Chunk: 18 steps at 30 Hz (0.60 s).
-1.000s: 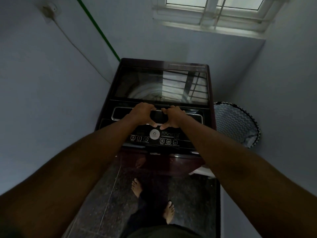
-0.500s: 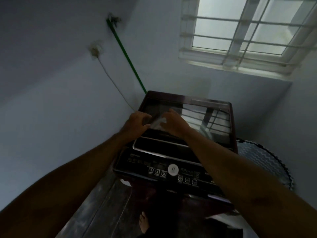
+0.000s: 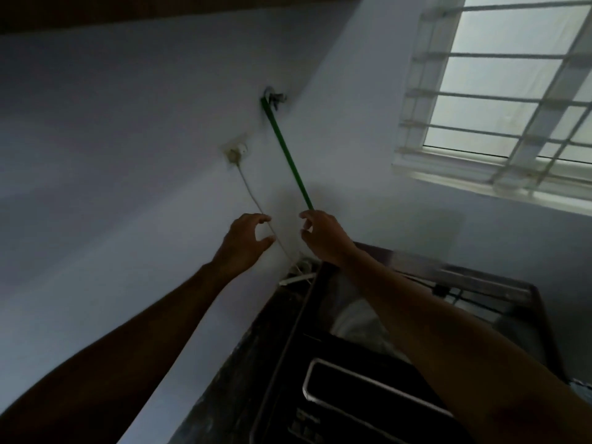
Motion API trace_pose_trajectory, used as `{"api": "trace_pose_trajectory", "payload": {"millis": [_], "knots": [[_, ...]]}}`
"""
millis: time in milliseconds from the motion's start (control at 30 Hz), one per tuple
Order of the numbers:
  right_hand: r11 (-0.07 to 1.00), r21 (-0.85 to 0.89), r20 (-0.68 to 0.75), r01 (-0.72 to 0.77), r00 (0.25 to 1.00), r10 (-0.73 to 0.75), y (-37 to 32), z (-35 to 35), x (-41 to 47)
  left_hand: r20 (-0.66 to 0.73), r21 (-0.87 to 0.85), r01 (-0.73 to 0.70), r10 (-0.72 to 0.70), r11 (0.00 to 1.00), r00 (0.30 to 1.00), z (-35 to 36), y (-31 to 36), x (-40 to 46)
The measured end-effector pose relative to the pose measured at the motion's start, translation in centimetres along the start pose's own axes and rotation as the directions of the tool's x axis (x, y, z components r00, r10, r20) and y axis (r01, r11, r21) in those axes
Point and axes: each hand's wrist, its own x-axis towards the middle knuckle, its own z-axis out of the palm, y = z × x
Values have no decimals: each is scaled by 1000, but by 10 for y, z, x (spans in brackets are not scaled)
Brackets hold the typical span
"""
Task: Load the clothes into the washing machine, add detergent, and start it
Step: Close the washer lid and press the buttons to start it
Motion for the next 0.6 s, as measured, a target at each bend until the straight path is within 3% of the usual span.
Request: {"api": "trace_pose_trajectory", "payload": {"millis": [200,433,600], "knots": [[997,71,-62,5,998,-1,-13,10,83,-12,54,-16,16,998,1000,-32,-30,78],[993,112,-35,47,998,-44,-20,30,170,-4,125,57,-57,990,998,-63,-87,148],[991,124,8,57,998,-59,-20,48,236,-104,142,42,-28,989,994,-73,-112,198]]}}
